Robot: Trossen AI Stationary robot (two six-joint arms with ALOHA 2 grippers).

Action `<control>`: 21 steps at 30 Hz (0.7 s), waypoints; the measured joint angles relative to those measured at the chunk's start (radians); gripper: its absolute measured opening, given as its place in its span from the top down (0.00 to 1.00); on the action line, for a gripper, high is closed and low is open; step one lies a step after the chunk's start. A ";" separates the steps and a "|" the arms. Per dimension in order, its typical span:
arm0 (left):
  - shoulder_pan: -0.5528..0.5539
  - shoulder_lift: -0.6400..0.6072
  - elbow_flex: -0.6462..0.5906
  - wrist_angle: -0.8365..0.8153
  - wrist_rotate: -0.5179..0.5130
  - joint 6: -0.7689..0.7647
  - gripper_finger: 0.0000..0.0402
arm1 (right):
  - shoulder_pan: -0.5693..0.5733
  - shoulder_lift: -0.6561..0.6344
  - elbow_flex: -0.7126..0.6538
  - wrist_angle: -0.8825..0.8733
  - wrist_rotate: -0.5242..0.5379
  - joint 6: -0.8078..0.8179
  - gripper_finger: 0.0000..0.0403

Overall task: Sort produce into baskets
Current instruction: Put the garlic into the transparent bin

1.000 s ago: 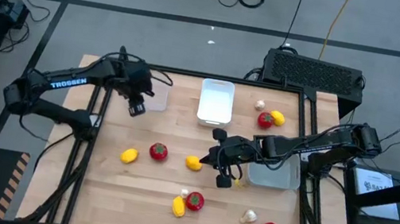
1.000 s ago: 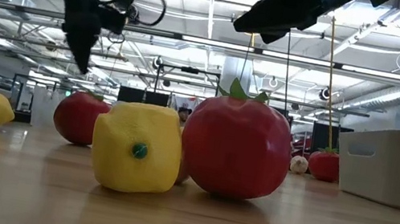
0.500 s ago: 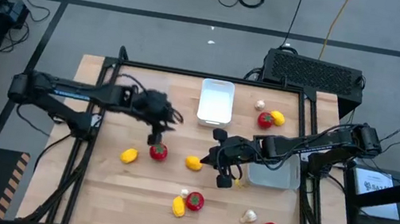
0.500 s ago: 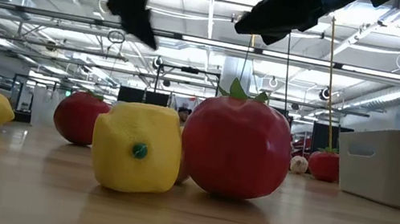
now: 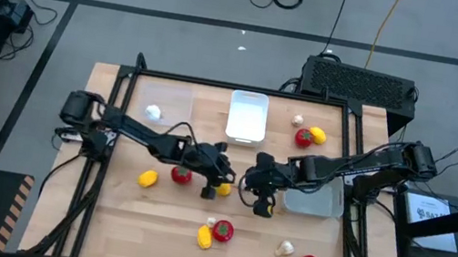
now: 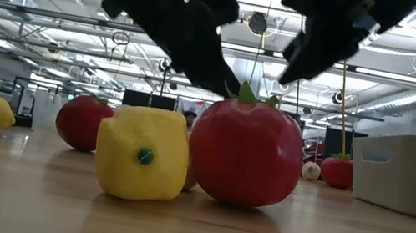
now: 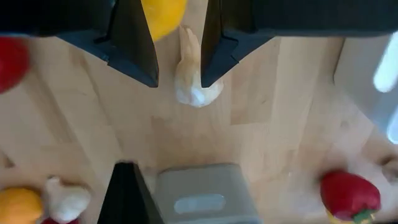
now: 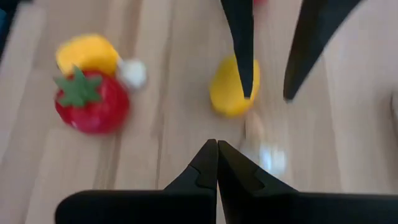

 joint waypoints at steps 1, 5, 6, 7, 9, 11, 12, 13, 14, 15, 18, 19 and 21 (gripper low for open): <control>0.003 0.016 0.010 0.005 0.000 0.000 0.68 | 0.000 0.000 0.000 -0.029 0.000 0.021 1.00; 0.002 0.063 0.044 0.005 0.000 0.047 0.68 | 0.001 0.000 0.000 -0.111 0.000 0.097 1.00; 0.002 0.072 0.053 -0.004 -0.001 0.051 0.68 | 0.002 0.000 0.000 -0.127 0.000 0.112 1.00; 0.002 0.083 0.064 -0.015 0.000 0.050 0.68 | 0.002 0.000 0.000 -0.137 0.000 0.123 1.00; 0.002 0.108 0.098 -0.041 0.000 0.050 0.68 | 0.003 0.000 0.000 -0.156 0.000 0.145 1.00; 0.003 0.129 0.138 -0.108 0.000 0.047 0.68 | 0.003 0.000 0.000 -0.160 0.000 0.158 1.00; 0.003 0.143 0.168 -0.135 0.001 0.045 0.68 | 0.003 0.000 0.000 -0.160 0.000 0.161 1.00; 0.003 0.153 0.198 -0.160 0.004 0.045 0.67 | 0.003 0.000 0.000 -0.159 0.000 0.162 1.00; 0.002 0.162 0.229 -0.208 0.007 0.044 0.65 | 0.003 0.000 0.000 -0.158 0.000 0.162 1.00; 0.001 0.172 0.261 -0.243 0.008 0.044 0.63 | 0.003 0.000 0.000 -0.159 0.000 0.162 1.00; -0.010 0.204 0.347 -0.335 0.001 0.045 0.55 | 0.003 0.000 0.000 -0.165 0.000 0.162 1.00; -0.014 0.216 0.368 -0.362 -0.010 0.045 0.52 | 0.003 -0.001 0.000 -0.171 0.000 0.163 1.00; -0.018 0.237 0.387 -0.376 -0.024 0.045 0.46 | 0.006 -0.006 0.000 -0.196 0.001 0.165 1.00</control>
